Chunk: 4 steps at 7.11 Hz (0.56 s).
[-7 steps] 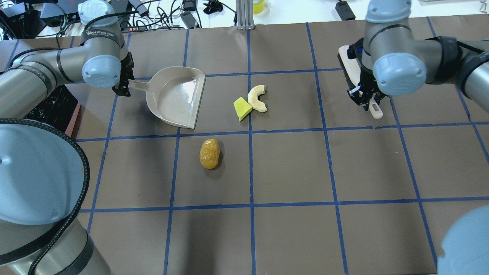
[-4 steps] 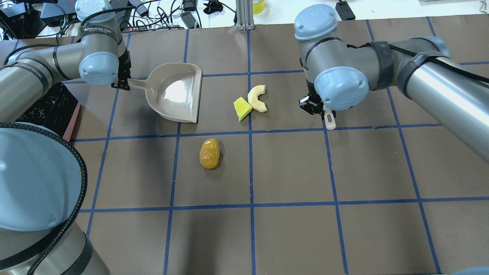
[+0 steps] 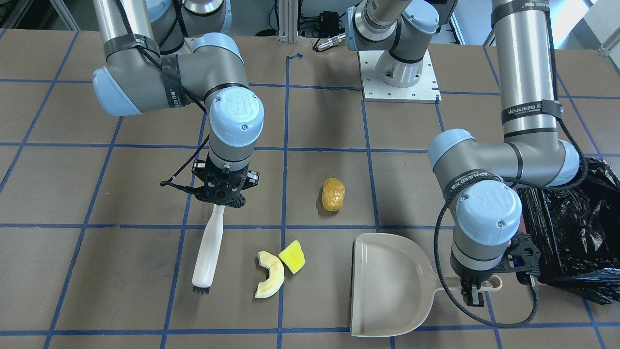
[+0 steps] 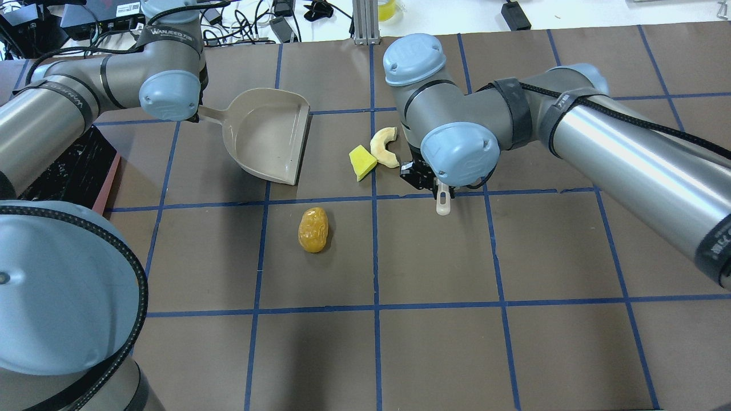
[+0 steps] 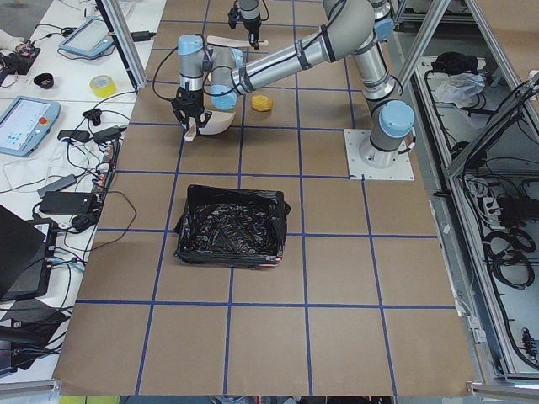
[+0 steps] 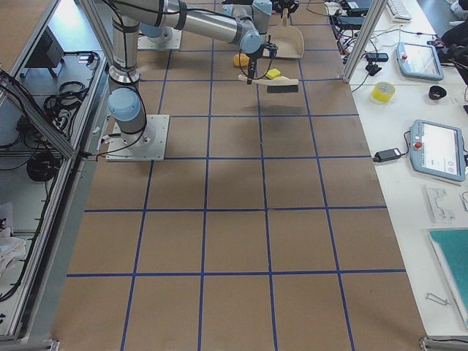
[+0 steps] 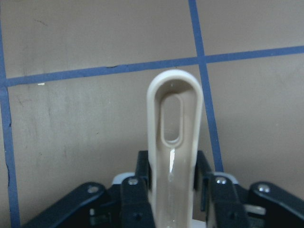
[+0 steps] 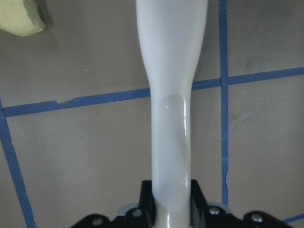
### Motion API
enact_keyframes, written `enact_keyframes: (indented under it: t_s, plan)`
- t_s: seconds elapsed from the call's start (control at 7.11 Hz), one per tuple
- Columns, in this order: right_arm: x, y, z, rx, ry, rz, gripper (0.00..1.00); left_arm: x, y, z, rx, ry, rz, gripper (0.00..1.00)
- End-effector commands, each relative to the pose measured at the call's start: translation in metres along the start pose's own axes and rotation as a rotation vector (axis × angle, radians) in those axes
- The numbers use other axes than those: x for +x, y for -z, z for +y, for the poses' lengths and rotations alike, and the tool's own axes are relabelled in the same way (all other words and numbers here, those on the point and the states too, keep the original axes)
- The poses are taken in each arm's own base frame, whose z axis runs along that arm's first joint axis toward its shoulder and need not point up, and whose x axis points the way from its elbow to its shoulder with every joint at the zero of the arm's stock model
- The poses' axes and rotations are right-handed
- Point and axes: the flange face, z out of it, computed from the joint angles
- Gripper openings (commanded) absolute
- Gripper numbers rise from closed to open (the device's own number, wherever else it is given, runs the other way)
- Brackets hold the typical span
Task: Sweep and dump trash into bin
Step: 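Carry the brush toward the sponge and peel beside the dustpan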
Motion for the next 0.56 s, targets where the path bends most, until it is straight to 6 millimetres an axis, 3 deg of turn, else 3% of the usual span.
enact_keyframes:
  t_s: [0.0,0.42]
  plan:
    - [-0.019,0.001,0.006,-0.031,-0.031,-0.082,0.05,-0.003,0.006,0.047,-0.014,0.005,-0.011,0.00]
    - [-0.036,-0.034,0.000,-0.071,-0.089,-0.088,0.04,-0.004,-0.017,0.055,-0.021,-0.007,-0.059,0.00]
